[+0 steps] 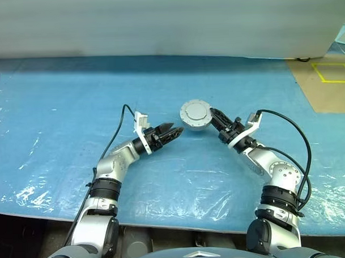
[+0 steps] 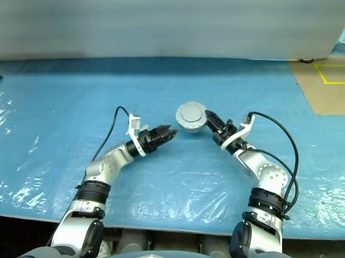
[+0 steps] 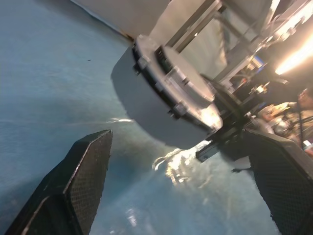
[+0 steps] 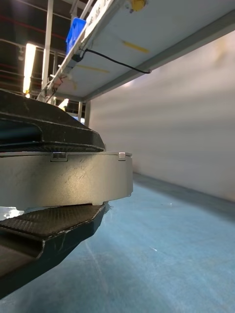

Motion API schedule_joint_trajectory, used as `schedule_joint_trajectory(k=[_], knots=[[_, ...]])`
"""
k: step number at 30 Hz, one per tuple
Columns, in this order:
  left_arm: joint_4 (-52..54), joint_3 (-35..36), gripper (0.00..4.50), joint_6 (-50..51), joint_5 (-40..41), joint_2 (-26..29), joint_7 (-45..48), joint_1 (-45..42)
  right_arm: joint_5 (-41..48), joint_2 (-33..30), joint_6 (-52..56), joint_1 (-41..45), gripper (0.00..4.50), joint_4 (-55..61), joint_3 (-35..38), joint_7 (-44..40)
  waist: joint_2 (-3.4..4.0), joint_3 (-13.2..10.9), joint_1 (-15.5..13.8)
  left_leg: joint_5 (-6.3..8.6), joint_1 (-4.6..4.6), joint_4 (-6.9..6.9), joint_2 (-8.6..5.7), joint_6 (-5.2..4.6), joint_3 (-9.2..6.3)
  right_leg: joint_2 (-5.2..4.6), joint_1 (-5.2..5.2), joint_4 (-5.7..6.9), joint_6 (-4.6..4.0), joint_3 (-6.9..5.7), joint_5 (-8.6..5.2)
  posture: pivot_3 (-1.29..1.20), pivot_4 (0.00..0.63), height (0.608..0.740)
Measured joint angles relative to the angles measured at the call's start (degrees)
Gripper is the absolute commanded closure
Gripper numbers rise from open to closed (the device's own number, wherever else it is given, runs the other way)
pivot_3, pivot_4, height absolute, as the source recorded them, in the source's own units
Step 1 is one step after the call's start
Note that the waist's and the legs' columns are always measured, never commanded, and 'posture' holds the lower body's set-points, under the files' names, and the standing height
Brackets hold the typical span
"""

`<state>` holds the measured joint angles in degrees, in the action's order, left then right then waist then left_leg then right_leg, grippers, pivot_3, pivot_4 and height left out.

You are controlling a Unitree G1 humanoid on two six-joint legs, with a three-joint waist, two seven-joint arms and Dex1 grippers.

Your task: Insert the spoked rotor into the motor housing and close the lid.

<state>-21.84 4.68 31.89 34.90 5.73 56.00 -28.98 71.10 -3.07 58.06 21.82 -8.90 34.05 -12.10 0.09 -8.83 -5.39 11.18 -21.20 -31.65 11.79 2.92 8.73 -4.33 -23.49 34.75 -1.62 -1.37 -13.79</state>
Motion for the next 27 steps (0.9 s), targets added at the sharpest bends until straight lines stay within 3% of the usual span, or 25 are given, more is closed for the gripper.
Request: schedule_joint_trajectory(k=[22,27], knots=[[-0.42,1.28,0.03,6.64,2.14,-2.58,-3.62,-1.56,3.9,-1.86,3.3,-3.12,3.3,3.26,-7.19,-1.21,0.12,-0.12,0.0,0.0,-0.02,-0.03,-0.02,0.01,-0.07,0.01,0.03,0.0,0.07,-0.02,0.04,0.0,0.15,0.74],[-2.38,3.8,1.22,10.41,4.28,-3.19,-4.72,-2.64,4.04,-2.07,2.85,-3.17,3.3,3.27,-7.76,-1.91,0.12,-0.12,-0.03,0.0,-0.04,-0.04,-0.03,0.0,-0.09,0.01,0.03,0.0,0.07,-0.02,0.04,0.0,0.15,0.74]])
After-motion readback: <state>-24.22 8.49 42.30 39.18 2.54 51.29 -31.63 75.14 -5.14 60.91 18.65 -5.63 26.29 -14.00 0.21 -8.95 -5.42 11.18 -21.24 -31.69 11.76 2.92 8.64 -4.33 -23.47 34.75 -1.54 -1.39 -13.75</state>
